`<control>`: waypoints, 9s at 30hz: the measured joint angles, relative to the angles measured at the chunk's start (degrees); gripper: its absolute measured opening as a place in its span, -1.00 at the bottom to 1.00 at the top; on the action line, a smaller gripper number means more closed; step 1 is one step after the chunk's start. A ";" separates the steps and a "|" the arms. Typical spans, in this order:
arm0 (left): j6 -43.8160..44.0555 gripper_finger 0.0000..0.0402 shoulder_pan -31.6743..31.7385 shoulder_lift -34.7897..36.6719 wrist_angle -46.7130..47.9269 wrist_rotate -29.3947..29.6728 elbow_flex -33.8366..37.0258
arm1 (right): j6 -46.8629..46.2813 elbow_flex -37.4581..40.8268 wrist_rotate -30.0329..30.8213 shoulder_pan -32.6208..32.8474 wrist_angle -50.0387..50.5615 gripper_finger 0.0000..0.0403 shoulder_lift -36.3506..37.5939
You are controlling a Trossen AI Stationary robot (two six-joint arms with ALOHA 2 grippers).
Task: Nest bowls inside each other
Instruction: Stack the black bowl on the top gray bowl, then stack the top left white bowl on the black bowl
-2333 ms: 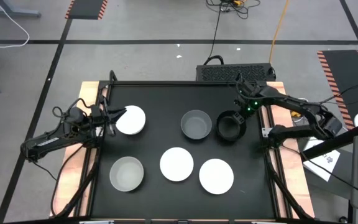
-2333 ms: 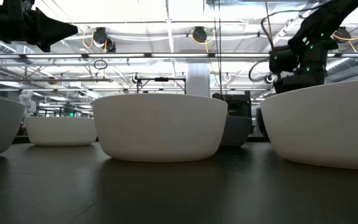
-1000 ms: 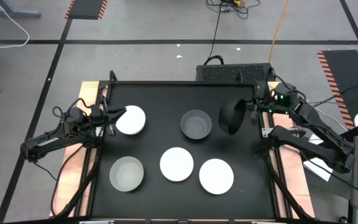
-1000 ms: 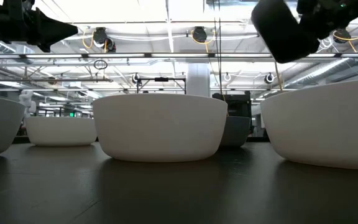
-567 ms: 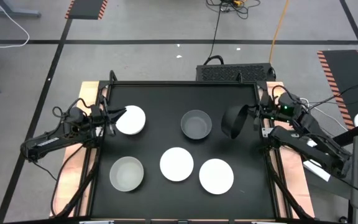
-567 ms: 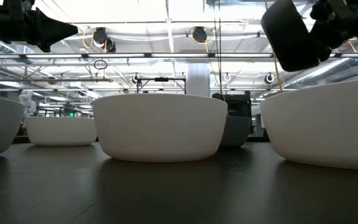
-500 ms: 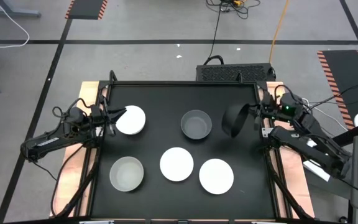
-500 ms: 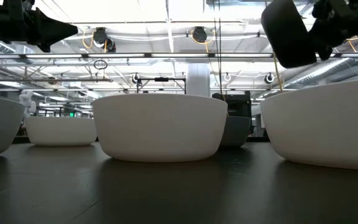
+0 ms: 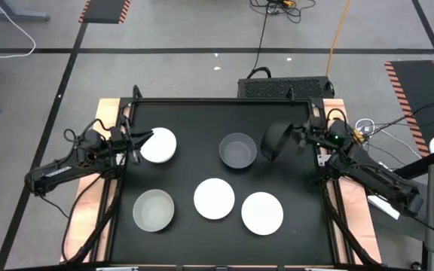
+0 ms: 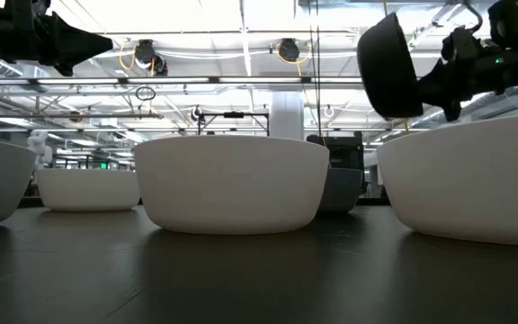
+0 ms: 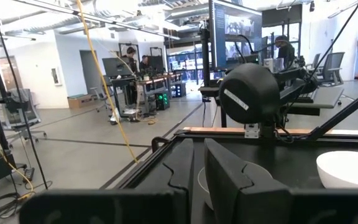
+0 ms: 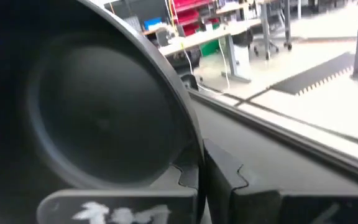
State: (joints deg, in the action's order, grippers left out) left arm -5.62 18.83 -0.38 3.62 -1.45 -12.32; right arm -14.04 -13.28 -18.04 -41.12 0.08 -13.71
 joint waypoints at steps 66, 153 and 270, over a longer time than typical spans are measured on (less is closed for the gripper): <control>0.10 -0.79 -0.72 0.00 0.38 -1.04 0.00 | 17.91 -65.49 -5.37 6.79 44.01 -1.00 -76.73; -0.08 -0.79 -0.72 0.02 0.66 -1.62 0.00 | 17.70 -77.94 8.76 11.23 59.27 -1.00 -97.33; -1.33 -0.79 -0.71 0.02 0.52 -1.01 0.00 | -0.51 -13.99 11.84 27.22 -3.90 0.13 -26.36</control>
State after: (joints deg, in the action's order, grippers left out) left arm -6.95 18.12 -0.36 4.14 -2.46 -12.32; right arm -14.55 -27.27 -6.20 -13.90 -3.82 -40.07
